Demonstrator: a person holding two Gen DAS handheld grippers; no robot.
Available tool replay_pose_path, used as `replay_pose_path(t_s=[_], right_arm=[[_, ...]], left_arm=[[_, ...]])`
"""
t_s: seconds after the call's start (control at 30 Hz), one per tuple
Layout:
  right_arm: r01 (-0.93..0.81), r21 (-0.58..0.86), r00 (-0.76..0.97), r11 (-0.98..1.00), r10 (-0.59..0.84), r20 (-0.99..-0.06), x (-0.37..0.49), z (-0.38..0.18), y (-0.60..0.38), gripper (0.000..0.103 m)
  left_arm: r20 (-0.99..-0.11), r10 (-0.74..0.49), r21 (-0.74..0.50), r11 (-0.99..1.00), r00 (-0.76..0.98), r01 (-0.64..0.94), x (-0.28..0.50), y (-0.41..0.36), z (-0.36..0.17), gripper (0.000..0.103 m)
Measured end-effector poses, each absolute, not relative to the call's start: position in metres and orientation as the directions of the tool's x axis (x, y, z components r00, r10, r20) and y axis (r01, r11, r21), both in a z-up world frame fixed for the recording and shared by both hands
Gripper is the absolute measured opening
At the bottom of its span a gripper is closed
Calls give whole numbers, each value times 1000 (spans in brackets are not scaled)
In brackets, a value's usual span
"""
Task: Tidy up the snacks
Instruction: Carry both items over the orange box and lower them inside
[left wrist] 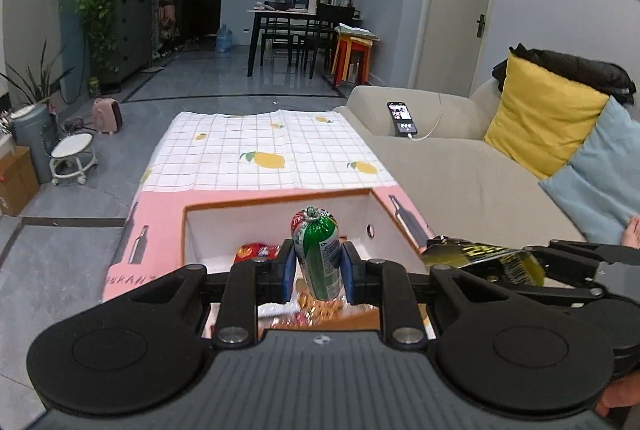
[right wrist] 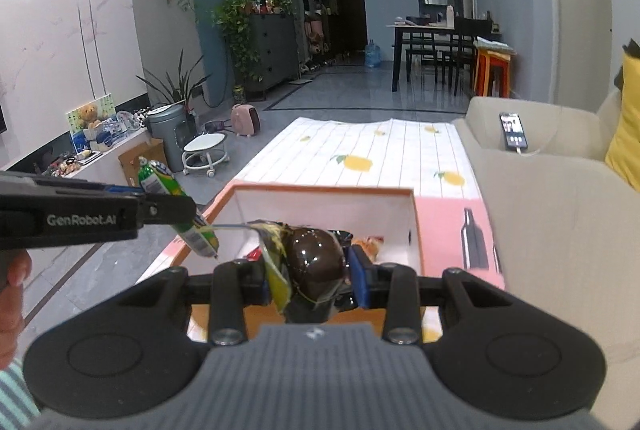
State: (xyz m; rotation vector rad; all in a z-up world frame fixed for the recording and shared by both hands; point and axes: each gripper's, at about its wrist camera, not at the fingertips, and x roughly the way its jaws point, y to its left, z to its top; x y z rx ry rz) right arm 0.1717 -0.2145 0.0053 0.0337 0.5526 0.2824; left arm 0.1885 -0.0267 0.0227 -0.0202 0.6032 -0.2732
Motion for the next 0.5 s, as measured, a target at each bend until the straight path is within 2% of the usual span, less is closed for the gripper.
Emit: replay_pose_path(t_s=[0.23,0.5], right_arm=[[-259,85,771,962,259,-582,241,-9,-218,34],[-275,16,697,961,210,-686,314,-47,-213,34]], left_arm=[[-598,-309,-163,950,740,266,244,-29,12,25],[-711,-357,-251,934,606,255,316,-34,-36,25]])
